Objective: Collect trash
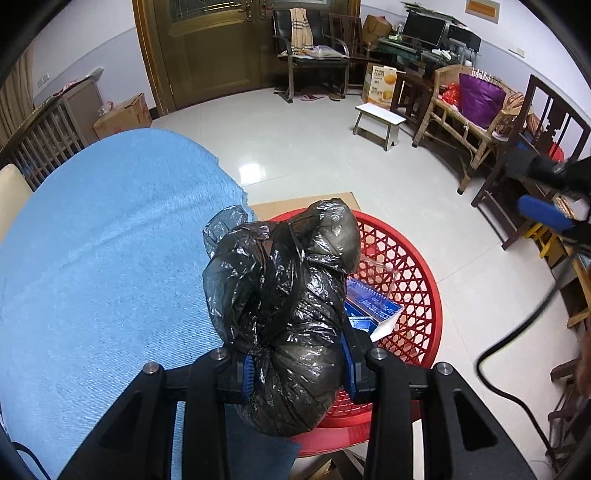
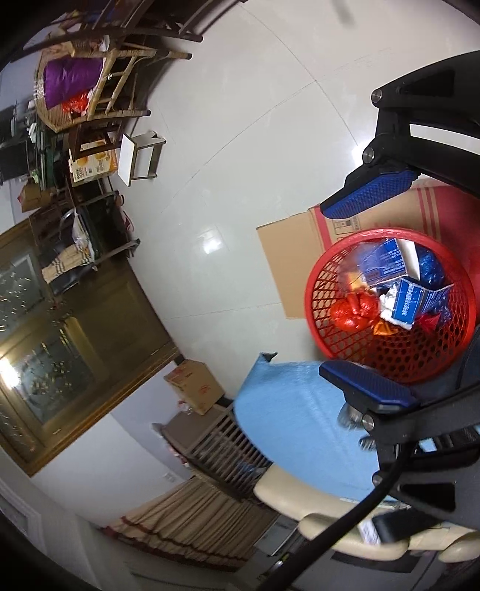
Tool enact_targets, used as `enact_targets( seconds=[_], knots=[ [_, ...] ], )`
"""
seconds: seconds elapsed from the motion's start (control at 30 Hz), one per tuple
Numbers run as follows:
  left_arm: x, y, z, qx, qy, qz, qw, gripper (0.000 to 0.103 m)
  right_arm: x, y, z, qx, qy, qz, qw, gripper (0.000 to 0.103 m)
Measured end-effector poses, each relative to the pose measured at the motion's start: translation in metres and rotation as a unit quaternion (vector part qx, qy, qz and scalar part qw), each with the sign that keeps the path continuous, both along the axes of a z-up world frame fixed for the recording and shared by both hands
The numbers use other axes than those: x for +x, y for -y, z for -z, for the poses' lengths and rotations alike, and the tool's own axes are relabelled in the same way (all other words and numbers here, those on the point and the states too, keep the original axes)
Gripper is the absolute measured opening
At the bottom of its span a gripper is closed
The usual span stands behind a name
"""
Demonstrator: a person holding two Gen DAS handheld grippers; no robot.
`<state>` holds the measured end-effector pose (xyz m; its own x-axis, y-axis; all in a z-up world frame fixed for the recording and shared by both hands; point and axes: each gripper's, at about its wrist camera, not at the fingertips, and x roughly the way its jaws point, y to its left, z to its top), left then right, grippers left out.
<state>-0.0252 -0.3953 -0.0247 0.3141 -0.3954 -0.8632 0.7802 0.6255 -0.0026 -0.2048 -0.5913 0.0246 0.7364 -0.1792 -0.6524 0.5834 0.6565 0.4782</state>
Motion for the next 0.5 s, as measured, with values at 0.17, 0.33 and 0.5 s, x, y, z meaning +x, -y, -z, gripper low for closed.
enact_targets(
  seconds=[0.17,0.33,0.5],
  knots=[
    [0.001,0.008,0.007,0.024,-0.009,0.004,0.9997,0.062,-0.003,-0.004,-0.013,-0.008,0.016,-0.005,1.000,0.082],
    [0.000,0.003,0.003,0.027,-0.005,0.003,0.9996,0.080,-0.002,-0.010,-0.019,-0.012,0.021,-0.011,1.000,0.082],
    [0.008,-0.027,-0.023,-0.013,0.007,-0.027,0.9995,0.080,-0.005,-0.018,-0.031,-0.023,0.028,-0.011,0.999,0.082]
  ],
)
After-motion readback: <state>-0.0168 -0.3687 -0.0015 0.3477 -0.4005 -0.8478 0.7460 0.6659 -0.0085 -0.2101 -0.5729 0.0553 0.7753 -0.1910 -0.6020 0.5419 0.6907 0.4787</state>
